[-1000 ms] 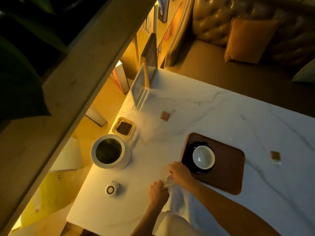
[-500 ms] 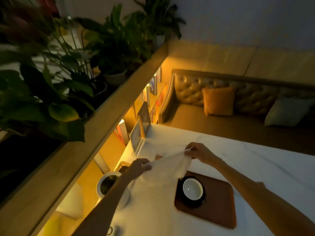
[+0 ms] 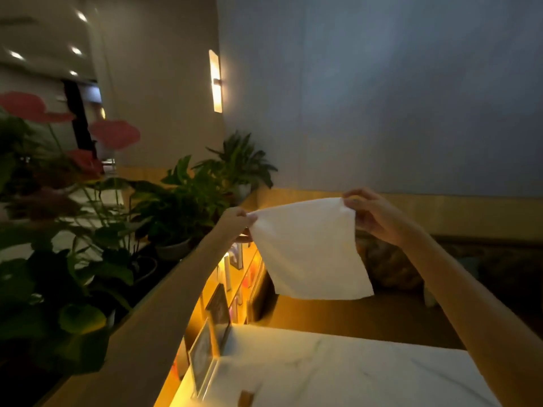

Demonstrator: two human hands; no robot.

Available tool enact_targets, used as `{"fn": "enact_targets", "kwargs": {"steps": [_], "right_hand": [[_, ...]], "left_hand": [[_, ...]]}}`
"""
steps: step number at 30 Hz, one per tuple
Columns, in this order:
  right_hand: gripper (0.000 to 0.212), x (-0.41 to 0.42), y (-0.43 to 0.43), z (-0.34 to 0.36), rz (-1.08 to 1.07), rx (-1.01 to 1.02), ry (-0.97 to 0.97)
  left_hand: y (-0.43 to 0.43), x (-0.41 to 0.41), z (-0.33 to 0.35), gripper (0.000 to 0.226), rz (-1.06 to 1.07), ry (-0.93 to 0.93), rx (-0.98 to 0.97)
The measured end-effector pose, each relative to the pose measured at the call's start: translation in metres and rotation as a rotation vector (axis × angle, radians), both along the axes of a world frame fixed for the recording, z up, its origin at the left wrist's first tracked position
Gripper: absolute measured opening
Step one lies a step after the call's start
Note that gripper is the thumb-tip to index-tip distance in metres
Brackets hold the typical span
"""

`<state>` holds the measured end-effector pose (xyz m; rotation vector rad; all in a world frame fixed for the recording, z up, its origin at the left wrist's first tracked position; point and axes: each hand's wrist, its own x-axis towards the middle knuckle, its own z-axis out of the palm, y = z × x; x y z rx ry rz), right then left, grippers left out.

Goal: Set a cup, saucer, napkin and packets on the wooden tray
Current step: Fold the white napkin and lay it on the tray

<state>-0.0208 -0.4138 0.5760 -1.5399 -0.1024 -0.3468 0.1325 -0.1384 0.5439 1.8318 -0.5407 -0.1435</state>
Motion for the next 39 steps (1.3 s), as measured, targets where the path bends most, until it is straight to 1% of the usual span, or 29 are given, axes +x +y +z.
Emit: {"fn": "enact_targets", "kwargs": {"steps": [2,3,5,7,8,10,11,14,17,21,23,25,27,30,32,34,36,39], "right_hand": [[0.02,-0.01,0.001,0.006,0.069,0.093,0.026],[0.025,-0.015,0.001,0.007,0.126,0.095,0.049],[0.033,-0.023,0.003,0.011,0.25,-0.01,0.105],[0.035,-0.028,0.009,0.019,0.29,-0.236,0.131],[0.033,-0.028,0.016,0.023,0.252,-0.395,0.105],[0.026,-0.027,0.032,0.03,0.081,-0.711,-0.004],[0.022,-0.026,0.039,0.033,-0.002,-0.811,-0.061],[0.013,-0.024,0.054,0.036,-0.207,-0.948,-0.181],[0.013,-0.025,0.06,0.036,-0.39,-1.075,-0.26],[0.022,-0.028,0.064,0.032,-0.406,-1.147,-0.323],[0.026,-0.029,0.065,0.033,-0.41,-1.236,-0.313],[0.026,-0.03,0.067,0.036,-0.435,-1.331,-0.311],[0.027,-0.031,0.069,0.041,-0.47,-1.41,-0.296],[0.034,-0.033,0.073,0.051,-0.498,-1.439,-0.224],[0.035,-0.035,0.076,0.056,-0.474,-1.382,-0.19],[0.031,-0.037,0.078,0.057,-0.435,-1.323,-0.209],[0.026,-0.038,0.079,0.056,-0.389,-1.274,-0.218],[0.024,-0.036,0.08,0.054,-0.343,-1.218,-0.15]], "left_hand": [[-0.016,-0.014,0.007,0.026,0.019,-0.005,-0.077],[-0.023,-0.023,0.009,0.027,0.015,-0.011,-0.105],[-0.036,-0.04,0.012,0.025,-0.035,-0.016,-0.152],[-0.047,-0.059,0.018,0.02,-0.105,-0.053,-0.187],[-0.051,-0.067,0.021,0.017,-0.131,-0.086,-0.192],[-0.056,-0.081,0.026,0.016,-0.174,-0.129,-0.201],[-0.056,-0.086,0.027,0.02,-0.196,-0.12,-0.22],[-0.053,-0.098,0.031,0.03,-0.256,-0.067,-0.305],[-0.049,-0.106,0.031,0.03,-0.281,-0.086,-0.339],[-0.047,-0.114,0.032,0.03,-0.312,-0.159,-0.293],[-0.045,-0.118,0.033,0.029,-0.301,-0.197,-0.268],[-0.044,-0.12,0.035,0.029,-0.289,-0.225,-0.26],[-0.041,-0.121,0.037,0.029,-0.279,-0.225,-0.264],[-0.037,-0.123,0.041,0.028,-0.278,-0.207,-0.259],[-0.034,-0.124,0.043,0.027,-0.294,-0.245,-0.232],[-0.032,-0.125,0.042,0.029,-0.295,-0.321,-0.205],[-0.032,-0.126,0.04,0.03,-0.247,-0.409,-0.188],[-0.033,-0.129,0.037,0.028,-0.132,-0.471,-0.188]]}}
